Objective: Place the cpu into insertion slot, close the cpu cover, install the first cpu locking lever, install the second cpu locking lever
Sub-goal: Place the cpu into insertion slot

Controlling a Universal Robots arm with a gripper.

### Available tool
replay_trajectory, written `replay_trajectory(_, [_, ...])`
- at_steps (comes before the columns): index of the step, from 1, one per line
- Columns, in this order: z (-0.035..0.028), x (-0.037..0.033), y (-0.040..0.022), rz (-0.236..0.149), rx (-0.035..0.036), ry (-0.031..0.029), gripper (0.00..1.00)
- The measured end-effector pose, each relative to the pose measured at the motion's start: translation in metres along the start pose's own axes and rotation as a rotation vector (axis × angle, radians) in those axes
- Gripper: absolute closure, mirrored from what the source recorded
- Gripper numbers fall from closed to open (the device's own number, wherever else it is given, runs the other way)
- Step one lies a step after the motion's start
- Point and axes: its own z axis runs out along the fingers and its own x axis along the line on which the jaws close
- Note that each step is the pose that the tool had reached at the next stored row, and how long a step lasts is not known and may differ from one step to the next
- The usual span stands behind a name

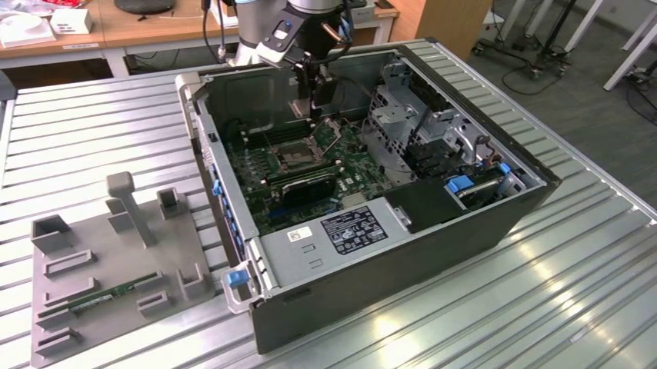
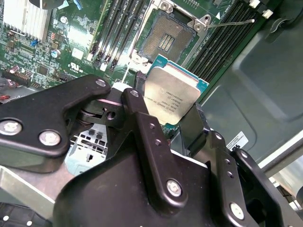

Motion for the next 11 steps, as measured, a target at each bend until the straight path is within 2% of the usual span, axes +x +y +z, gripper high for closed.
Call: replay_trajectory(11, [0.0018,0.0,-0.0001,0.0,-0.0001,0.0003,0.46])
